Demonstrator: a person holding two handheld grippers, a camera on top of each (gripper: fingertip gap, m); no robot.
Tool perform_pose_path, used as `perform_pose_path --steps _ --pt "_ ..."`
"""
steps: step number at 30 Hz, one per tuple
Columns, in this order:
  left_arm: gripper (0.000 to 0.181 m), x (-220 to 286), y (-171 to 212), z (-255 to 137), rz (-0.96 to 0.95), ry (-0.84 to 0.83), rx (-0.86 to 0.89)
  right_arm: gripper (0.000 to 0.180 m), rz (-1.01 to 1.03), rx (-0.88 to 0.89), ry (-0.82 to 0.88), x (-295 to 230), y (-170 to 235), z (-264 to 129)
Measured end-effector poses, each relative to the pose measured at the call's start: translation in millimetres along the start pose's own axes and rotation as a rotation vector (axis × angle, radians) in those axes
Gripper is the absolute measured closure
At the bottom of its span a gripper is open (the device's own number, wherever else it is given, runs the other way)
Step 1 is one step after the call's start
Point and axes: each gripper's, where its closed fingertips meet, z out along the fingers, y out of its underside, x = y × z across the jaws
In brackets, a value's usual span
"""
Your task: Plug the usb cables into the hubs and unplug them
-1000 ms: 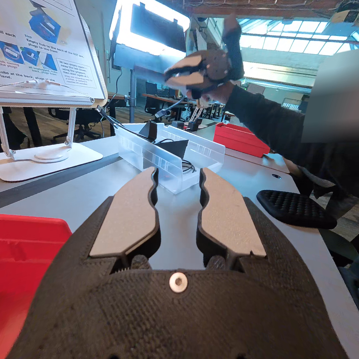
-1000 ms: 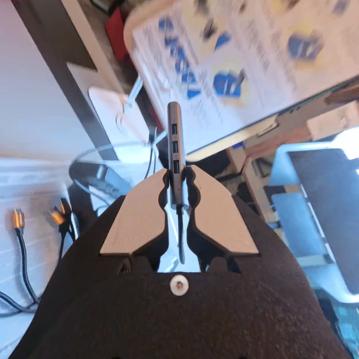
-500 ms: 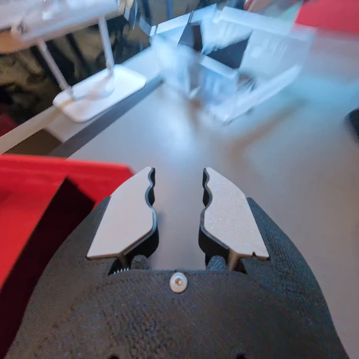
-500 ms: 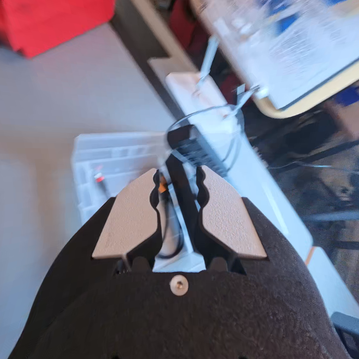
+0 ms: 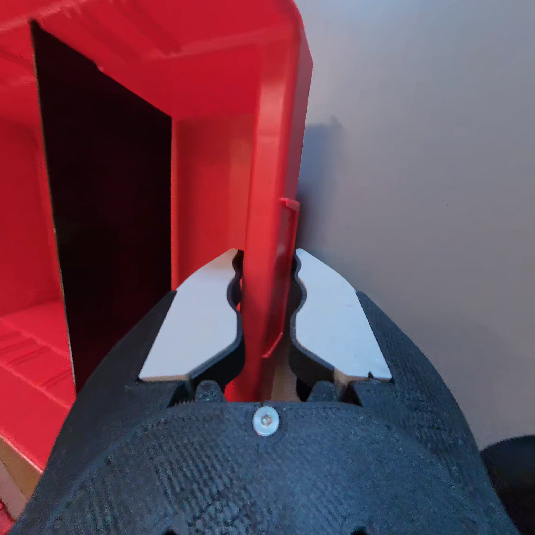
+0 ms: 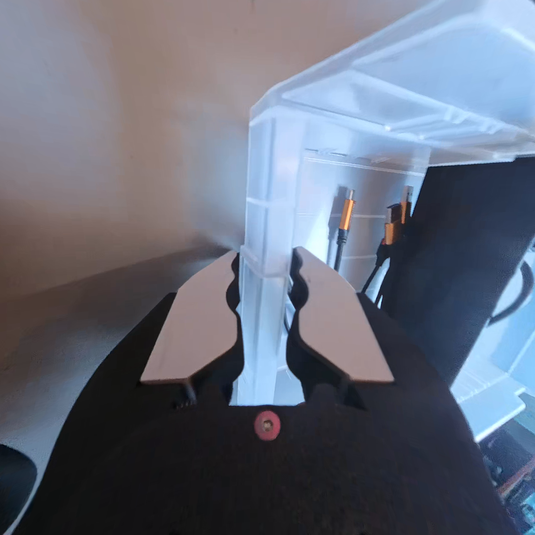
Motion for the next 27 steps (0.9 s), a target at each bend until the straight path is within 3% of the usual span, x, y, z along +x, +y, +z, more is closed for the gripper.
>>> perform_pose_path --steps 7,17,22,24,27 --pt "0.149 18.2 -29.4 1.9 0.155 0.0 0.081 0.149 -0.098 0.05 0.053 -7.2 -6.8 -2.6" --pt "0.147 106.3 -126.4 -1.2 0.491 0.125 0.283 0.149 -0.153 0.117 0.076 -81.0 -26.6 -33.5" --pt "0.135 88.9 -142.1 6.5 0.433 0.083 0.323 0.147 -0.105 0.2 0.148 -118.9 -38.5 -56.7" --pt "0.13 84.3 -139.7 -0.8 0.394 0.044 0.345 0.146 -0.024 0.331 0.188 -126.6 -51.5 -83.7" --pt "0.141 91.4 -142.8 -32.8 0.243 0.065 0.487 0.145 0.207 0.583 0.177 -129.6 -59.3 -136.2"
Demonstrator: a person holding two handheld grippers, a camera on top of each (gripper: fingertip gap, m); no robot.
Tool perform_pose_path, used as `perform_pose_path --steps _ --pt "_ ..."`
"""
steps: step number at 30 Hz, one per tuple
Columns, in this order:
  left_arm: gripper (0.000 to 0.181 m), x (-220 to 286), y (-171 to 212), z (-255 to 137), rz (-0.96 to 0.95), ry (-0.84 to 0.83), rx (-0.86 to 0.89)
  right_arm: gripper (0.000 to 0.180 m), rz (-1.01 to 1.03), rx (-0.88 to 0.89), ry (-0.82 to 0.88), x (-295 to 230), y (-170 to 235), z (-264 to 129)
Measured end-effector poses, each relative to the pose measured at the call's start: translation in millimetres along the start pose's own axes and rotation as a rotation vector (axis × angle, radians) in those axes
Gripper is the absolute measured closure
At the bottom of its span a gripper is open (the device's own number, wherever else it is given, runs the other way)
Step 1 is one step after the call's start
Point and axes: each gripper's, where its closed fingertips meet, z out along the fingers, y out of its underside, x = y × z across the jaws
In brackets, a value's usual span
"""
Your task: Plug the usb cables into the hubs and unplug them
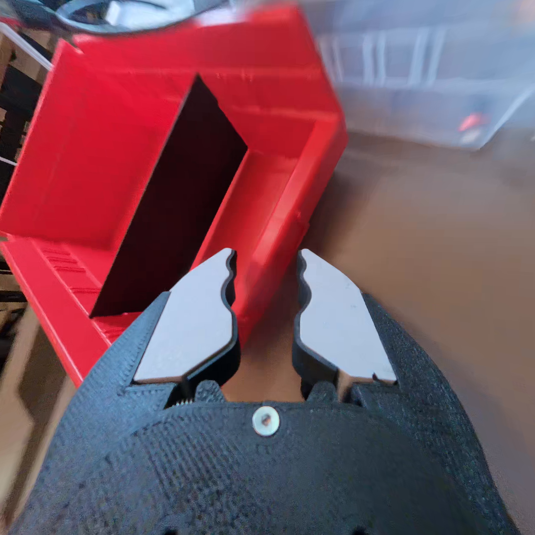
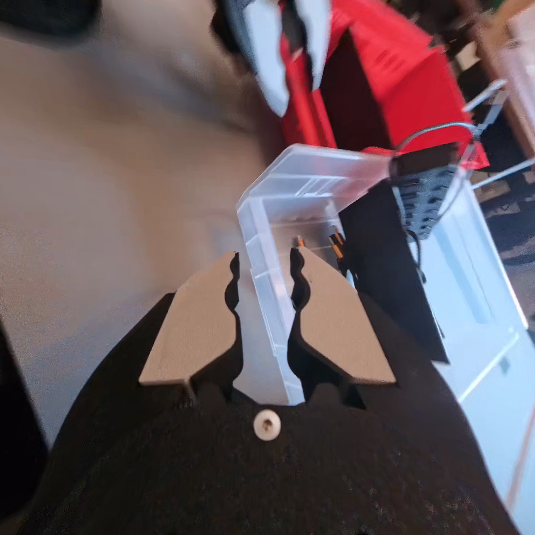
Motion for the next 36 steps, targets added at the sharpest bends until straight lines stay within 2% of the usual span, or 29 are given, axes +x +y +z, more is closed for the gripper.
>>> perform_pose_path --steps 3,5,7,9,11,12,13,14,16,19,24,29,32,36 --pt "0.144 25.2 -31.8 -30.0 -0.292 0.091 0.196 0.146 0.267 0.163 0.196 38.1 0.3 -43.8" --pt "0.14 56.7 -54.9 -43.9 -0.512 0.232 0.299 0.146 0.442 0.21 0.407 71.7 26.3 -74.2" --pt "0.137 80.2 -74.3 -46.8 -0.665 0.282 0.366 0.144 0.58 0.188 0.572 92.7 68.0 -93.3" --pt "0.134 94.4 -88.1 -35.4 -0.755 0.257 0.392 0.131 0.704 0.15 0.543 93.0 96.8 -82.6" --pt "0.127 99.5 -94.9 -11.1 -0.798 0.194 0.376 0.121 0.785 0.105 0.421 84.7 107.5 -55.2" --pt "0.127 100.6 -97.8 0.8 -0.804 0.172 0.364 0.121 0.791 0.065 0.4 83.4 112.8 -43.7" --pt "0.133 102.1 -101.3 10.6 -0.79 0.16 0.352 0.132 0.781 0.035 0.41 84.7 117.4 -35.2" --pt "0.139 96.6 -99.9 19.1 -0.774 0.093 0.329 0.154 0.775 0.022 0.426 86.5 119.4 -29.9" --pt "0.149 87.9 -97.5 27.7 -0.696 -0.008 0.288 0.162 0.738 0.016 0.494 92.7 118.8 -34.7" --pt "0.151 92.2 -108.1 26.7 -0.618 0.001 0.279 0.166 0.662 0.052 0.6 96.9 113.2 -55.7" --pt "0.162 83.4 -140.4 -10.4 -0.475 -0.107 0.395 0.166 0.634 0.163 0.664 95.9 82.5 -103.5" --pt "0.168 48.3 -158.5 -84.3 -0.436 -0.227 0.48 0.164 0.507 0.296 0.676 99.7 -1.1 -143.3" --pt "0.168 24.3 -142.3 -129.2 -0.447 -0.326 0.499 0.164 0.46 0.401 0.636 100.7 -53.1 -136.1" --pt "0.169 -5.8 -92.8 -192.0 -0.475 -0.498 0.469 0.164 0.418 0.522 0.512 92.0 -121.0 -94.8"
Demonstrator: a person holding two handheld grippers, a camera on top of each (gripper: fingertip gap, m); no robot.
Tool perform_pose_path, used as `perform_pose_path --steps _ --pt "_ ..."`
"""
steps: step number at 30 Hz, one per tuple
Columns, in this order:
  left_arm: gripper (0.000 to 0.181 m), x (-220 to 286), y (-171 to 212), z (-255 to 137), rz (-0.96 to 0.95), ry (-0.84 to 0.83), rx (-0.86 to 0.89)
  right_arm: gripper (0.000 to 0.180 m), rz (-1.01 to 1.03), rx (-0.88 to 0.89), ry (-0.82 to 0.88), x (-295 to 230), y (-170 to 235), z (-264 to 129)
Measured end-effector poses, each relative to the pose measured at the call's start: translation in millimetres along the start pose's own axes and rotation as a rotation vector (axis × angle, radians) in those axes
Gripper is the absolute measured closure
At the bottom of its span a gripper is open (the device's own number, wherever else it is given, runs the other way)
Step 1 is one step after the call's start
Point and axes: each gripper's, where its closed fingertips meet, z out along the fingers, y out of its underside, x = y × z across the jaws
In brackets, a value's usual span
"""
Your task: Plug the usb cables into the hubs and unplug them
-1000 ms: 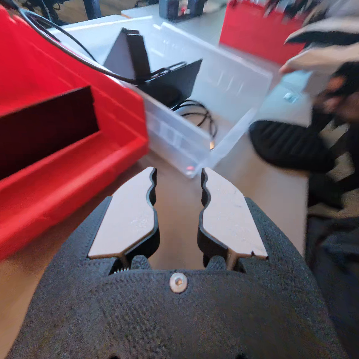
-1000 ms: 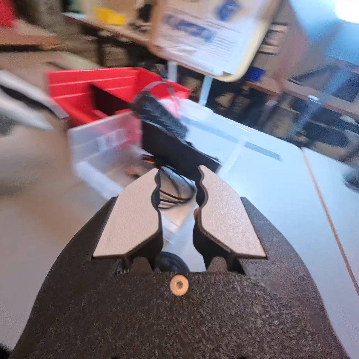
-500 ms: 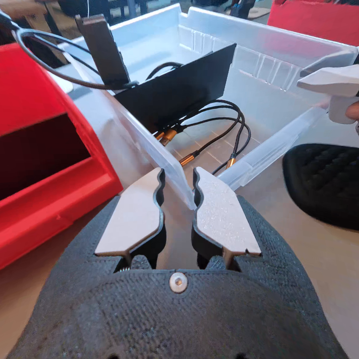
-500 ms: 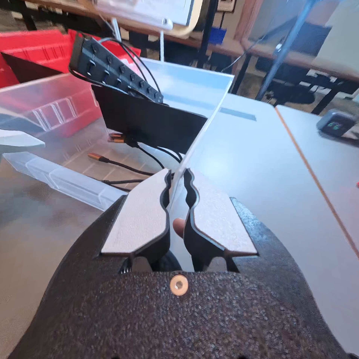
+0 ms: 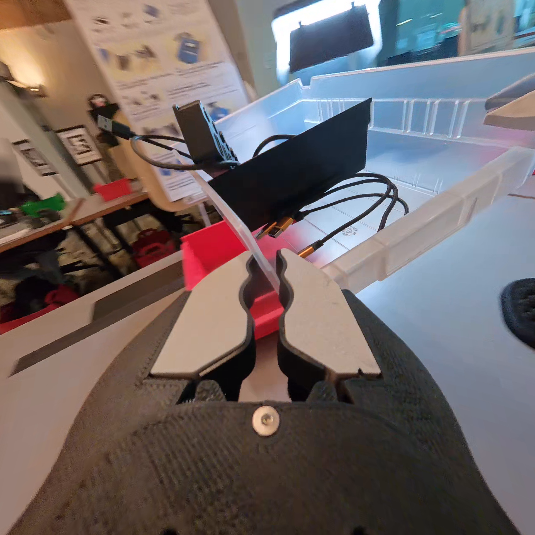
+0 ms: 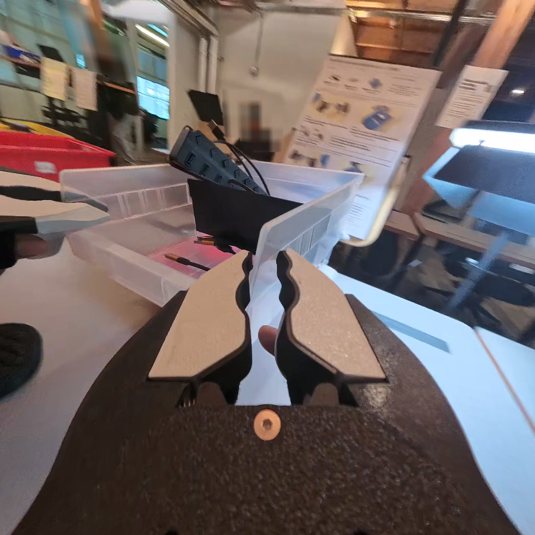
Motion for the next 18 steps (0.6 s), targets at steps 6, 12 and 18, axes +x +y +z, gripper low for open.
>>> perform_pose_path --steps 6,12,18 --pt "0.17 -110.3 36.5 -89.2 0.012 -0.278 -0.09 0.162 0.084 0.07 -0.313 -120.0 -8.3 86.7" --pt "0.172 -192.2 103.4 -141.4 0.012 -0.443 -0.206 0.16 0.097 -0.024 -0.502 -226.9 43.5 157.6" --pt "0.172 -193.0 180.2 -103.8 -0.025 -0.364 -0.23 0.16 0.063 -0.167 -0.445 -230.3 120.5 173.2"
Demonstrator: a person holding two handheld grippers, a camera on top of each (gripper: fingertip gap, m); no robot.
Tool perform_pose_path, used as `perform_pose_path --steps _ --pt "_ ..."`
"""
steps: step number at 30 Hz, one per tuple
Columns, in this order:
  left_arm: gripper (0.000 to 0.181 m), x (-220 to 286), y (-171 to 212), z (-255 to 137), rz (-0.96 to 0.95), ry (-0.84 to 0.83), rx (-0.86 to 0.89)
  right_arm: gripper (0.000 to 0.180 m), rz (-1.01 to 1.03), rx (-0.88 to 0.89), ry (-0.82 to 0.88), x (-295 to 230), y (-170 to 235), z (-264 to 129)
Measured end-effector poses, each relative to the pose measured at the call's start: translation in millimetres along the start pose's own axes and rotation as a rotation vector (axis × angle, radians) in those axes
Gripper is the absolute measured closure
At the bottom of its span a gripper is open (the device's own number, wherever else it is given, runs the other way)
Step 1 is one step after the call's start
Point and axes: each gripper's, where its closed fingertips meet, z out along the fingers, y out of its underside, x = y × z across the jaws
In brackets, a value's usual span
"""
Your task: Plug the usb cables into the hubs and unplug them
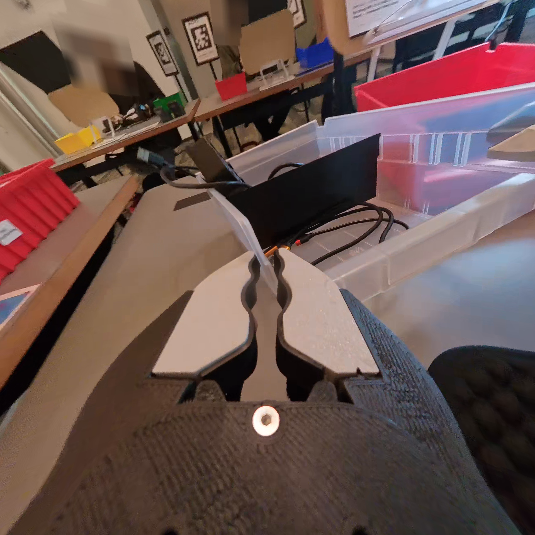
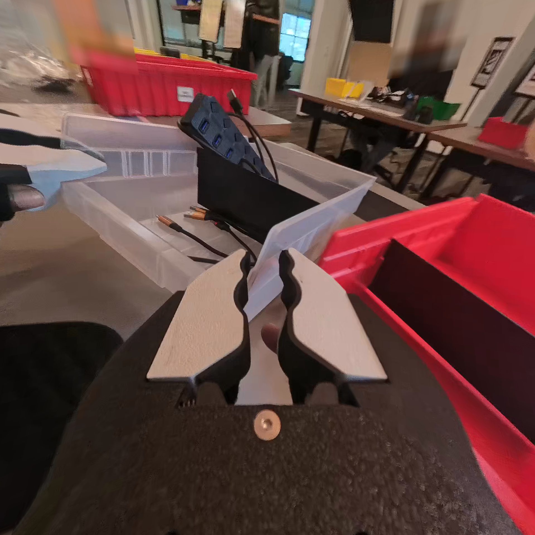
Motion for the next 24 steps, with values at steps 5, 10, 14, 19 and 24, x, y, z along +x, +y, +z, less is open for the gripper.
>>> perform_pose_path --steps 5,10,14,19,24 --pt "0.17 45.8 -1.4 35.5 0.016 0.148 -0.03 0.159 -0.045 -0.084 0.147 35.4 24.1 -34.6" --pt "0.15 76.4 -5.7 46.5 0.067 0.33 -0.144 0.138 -0.065 -0.243 -0.01 50.0 56.8 -67.4" --pt "0.141 97.0 -43.7 30.9 0.3 0.374 -0.096 0.123 -0.239 -0.319 -0.066 94.7 54.0 -106.2" --pt "0.125 167.1 -14.9 43.7 0.589 0.658 -0.364 0.114 -0.602 -0.724 -0.103 172.3 97.4 -114.6" --pt "0.135 206.0 39.1 74.5 0.712 0.854 -0.619 0.139 -0.635 -0.879 -0.263 194.1 142.3 -103.7"
